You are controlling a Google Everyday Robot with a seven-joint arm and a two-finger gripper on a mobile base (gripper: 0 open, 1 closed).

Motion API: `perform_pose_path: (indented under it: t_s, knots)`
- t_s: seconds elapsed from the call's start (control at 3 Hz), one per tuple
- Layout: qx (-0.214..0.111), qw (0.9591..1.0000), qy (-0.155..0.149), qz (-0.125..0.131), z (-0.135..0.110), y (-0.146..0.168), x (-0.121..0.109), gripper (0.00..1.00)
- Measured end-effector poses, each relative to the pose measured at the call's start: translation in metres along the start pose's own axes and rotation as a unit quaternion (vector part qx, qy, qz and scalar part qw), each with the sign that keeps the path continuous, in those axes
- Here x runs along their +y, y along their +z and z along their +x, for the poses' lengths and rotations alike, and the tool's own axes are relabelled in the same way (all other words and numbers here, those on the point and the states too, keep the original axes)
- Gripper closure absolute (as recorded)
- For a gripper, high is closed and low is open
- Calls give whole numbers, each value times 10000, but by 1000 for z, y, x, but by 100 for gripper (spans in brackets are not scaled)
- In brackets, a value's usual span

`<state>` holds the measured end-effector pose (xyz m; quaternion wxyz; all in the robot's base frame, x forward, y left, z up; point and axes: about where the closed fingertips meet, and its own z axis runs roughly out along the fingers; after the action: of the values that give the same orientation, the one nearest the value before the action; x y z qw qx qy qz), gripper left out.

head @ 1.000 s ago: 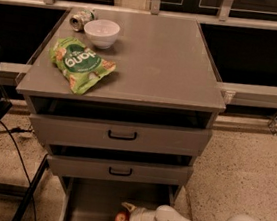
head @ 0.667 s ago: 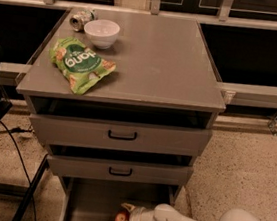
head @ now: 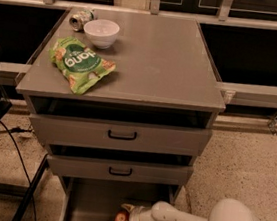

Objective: Pick apple from bottom drawer and place on counter

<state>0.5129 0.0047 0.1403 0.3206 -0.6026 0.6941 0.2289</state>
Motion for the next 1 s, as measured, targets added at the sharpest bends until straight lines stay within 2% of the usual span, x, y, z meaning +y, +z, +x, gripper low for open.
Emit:
perform_pose_path:
  t_s: [0.33,0.67,1.0]
  knots:
    - [85,9999,-38,-47,2,1,0,35]
    - [210,9996,-78,-186,6,2,3,62]
    - [210,9996,-78,-186,6,2,3,85]
